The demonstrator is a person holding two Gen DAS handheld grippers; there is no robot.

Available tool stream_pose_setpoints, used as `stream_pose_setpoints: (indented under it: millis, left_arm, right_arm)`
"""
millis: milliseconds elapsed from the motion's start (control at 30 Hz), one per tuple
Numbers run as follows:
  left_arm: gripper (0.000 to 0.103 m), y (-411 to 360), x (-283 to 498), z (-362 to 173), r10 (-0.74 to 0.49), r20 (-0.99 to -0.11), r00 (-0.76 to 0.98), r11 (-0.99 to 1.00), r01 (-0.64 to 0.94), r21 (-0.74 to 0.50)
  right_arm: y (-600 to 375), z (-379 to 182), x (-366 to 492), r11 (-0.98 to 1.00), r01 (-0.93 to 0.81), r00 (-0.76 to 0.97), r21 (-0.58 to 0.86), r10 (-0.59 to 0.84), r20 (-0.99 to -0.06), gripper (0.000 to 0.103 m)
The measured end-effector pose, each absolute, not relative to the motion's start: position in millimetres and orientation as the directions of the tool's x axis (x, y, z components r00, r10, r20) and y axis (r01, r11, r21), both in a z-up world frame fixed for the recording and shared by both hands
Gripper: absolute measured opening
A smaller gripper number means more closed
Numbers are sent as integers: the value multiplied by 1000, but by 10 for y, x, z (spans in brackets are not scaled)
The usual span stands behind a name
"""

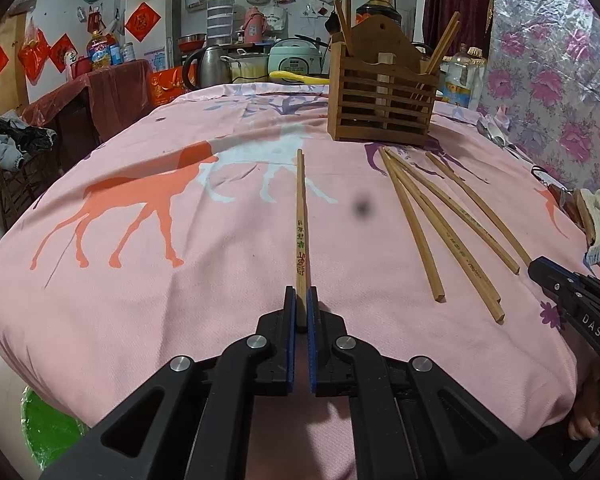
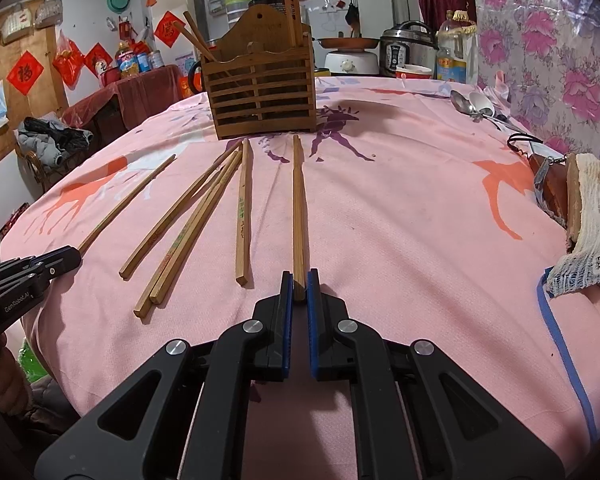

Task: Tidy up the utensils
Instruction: 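Lift and carry the left tool's chopstick to the holder while the right tool carries its own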

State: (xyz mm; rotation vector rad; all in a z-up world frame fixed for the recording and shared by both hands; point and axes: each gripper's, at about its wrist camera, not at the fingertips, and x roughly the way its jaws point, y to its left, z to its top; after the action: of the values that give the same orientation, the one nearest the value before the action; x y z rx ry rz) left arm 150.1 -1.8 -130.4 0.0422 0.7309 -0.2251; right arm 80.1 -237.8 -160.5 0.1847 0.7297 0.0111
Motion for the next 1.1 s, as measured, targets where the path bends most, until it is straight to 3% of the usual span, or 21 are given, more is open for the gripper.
stream_pose_setpoints:
  millis: [233,600,767,1100]
  left_arm:
    - [6,-43,1452,-1211,-195,-657,728,974,225,-40]
    - [6,-63,1272,-826,-208,-592,779,973,230,-39]
    - [6,-81,1247,-798,-210,-588,781,972,234,-37]
    - [6,-49,1300,-911,-217,-616,757,972,228,-62]
  right_arm:
    - [-2362,-1588,781,982,47,752,181,85,-654,7]
    - [-2389,-1238,579,978,8,830,210,110,-547,7]
    - [-2354,-1399,644,976,-16,786,218,147,-601,21]
    - [-2354,-1615,789,982,15,734,187,116,-669,21]
